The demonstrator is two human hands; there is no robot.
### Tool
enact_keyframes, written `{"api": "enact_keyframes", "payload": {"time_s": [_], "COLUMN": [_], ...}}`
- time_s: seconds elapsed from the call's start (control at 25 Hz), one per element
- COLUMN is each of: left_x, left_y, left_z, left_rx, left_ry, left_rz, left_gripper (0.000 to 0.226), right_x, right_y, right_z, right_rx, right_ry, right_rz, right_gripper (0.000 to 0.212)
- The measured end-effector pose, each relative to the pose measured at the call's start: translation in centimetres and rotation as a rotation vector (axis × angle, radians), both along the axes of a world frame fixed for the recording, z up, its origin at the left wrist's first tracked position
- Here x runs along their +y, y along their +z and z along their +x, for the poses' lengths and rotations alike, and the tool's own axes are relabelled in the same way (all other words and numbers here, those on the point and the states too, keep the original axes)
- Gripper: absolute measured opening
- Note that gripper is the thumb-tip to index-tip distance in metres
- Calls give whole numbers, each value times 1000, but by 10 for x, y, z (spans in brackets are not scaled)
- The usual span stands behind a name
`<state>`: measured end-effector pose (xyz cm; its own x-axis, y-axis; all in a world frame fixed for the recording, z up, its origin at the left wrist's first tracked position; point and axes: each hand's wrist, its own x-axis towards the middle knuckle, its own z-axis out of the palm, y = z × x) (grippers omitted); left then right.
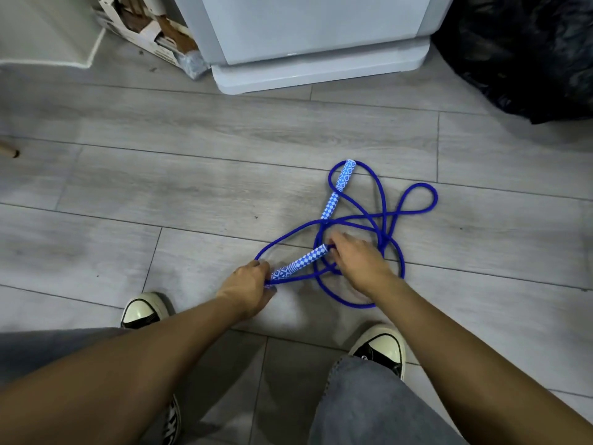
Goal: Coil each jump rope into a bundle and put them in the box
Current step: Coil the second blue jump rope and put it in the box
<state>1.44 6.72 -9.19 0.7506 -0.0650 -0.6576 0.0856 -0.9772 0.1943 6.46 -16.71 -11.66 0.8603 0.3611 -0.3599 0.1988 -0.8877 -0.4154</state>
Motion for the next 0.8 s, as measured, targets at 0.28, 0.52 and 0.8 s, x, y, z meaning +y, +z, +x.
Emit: {"api": "enact_keyframes", "payload": {"time_s": [0.28, 0.52, 0.8], "left_x": [-33, -32, 20], "left_y": [78, 237, 352], "left_z": [25, 52, 30], "left_rx": [-129, -702, -715], "left_ry": [225, 119, -74], "left_rz": [-166, -353, -601], "left_gripper": [37, 58, 21], "right_x": [-9, 15, 55], "right_y": [119, 249, 386], "right_z": [13, 24, -2], "right_rx": [109, 22, -198], "right_ry": [-307, -229, -89], "right_rz": [696, 709, 592], "right_gripper": [14, 5, 11]}}
